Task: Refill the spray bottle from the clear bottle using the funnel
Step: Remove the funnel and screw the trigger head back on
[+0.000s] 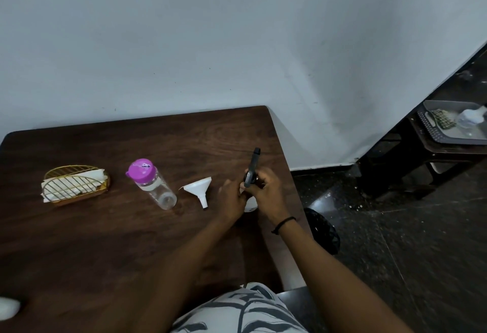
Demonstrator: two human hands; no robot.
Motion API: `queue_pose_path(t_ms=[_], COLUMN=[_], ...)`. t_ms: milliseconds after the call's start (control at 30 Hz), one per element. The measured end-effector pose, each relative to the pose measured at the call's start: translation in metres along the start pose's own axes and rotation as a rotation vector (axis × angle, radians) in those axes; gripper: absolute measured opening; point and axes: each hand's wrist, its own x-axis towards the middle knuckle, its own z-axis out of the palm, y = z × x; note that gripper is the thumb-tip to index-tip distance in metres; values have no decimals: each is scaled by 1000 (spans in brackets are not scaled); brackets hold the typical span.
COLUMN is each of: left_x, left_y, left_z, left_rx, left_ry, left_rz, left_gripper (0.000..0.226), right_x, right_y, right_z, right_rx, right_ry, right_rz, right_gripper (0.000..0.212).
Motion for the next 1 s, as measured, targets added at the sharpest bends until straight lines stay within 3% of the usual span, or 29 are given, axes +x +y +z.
queue_pose_path(t_ms=[100,233,300,500,700,800,867,933,1000], left_x=[-9,-16,-19,-16,-18,-18,-17,-21,-29], left_y=[15,23,26,16,16,12,5,4,13], left_z=[4,7,10,11,-1,-5,-3,0,0], left_rx=[24,9,-18,-16,-21,-54,-46,-43,-44], left_ry=[105,164,202,169,83,64,70,115,166], left_rz=[6,19,6,-58,40,82,106,153,198], left_gripper=[17,37,35,22,33,29,38,41,37], right_x=[-6,-15,-18,-14,-13,-17,-18,-19,-23], right_y=[-4,-10,-11,-7,-2,-5,-7,-9,-11], right_z=[8,16,17,7,5,5,5,4,1], right_rx=[13,42,23,13,60,37,15,22,55], right_ry=[86,191,219,58,-14,0,22,0,-27], right_rz=[23,74,77,43,120,106,103,82,83], right_gripper=[24,22,23,20,58,78,91,94,84])
